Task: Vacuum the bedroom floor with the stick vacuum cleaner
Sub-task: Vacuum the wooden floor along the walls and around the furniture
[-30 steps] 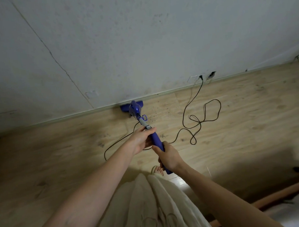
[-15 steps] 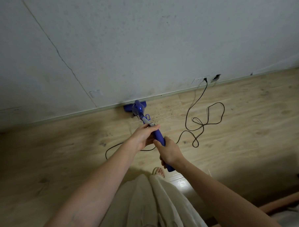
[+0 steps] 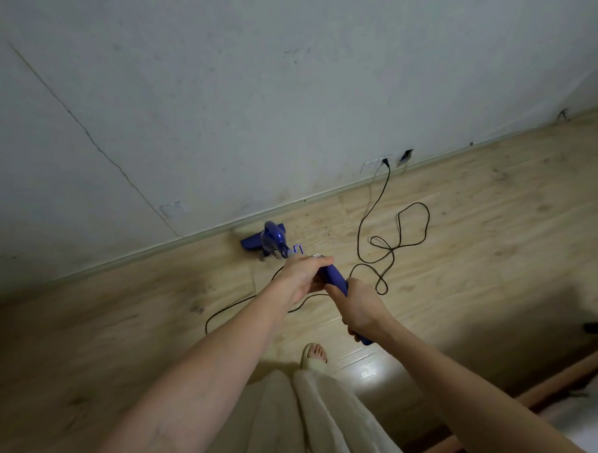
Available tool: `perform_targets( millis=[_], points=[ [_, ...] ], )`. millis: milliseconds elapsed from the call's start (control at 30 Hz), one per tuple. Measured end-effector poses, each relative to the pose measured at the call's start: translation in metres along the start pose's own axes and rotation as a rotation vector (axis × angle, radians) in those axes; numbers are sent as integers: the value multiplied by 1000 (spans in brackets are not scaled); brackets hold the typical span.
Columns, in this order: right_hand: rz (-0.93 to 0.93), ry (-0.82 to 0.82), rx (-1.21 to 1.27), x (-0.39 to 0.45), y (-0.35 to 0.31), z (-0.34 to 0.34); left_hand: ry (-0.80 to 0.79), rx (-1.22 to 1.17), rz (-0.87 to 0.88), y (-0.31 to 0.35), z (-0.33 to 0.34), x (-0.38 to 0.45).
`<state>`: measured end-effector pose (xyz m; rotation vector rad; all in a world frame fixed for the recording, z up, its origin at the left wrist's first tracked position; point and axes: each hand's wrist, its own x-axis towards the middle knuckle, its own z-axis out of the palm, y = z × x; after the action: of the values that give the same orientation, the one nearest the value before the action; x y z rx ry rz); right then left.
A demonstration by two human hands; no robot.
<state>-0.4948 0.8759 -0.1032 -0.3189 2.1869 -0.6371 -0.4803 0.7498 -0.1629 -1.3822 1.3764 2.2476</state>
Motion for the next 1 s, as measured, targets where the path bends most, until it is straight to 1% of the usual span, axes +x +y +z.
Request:
perform_targets(
  millis=[267,367,467,567,700,867,1000],
  points=[
    [101,48,104,-37,21,-20,-89,48,-34,-11,41,-20],
    [115,67,138,-39,24,-28,-93,53,-46,-9,56,-22],
    [108,73,169,-31,24,-39,-65,55,-47,0,65,-18],
    [104,59,187,-15,24,-50,-45,52,-36,12,72,-8],
    [62,46,148,19,25,-69,2,41,-22,30,88,14],
    [-52,-21,29,72,23,-107,96,-34,-21,60,112,45],
    [-104,-87,87,112,15,-143,146,-69,0,91,135,65]
  ],
)
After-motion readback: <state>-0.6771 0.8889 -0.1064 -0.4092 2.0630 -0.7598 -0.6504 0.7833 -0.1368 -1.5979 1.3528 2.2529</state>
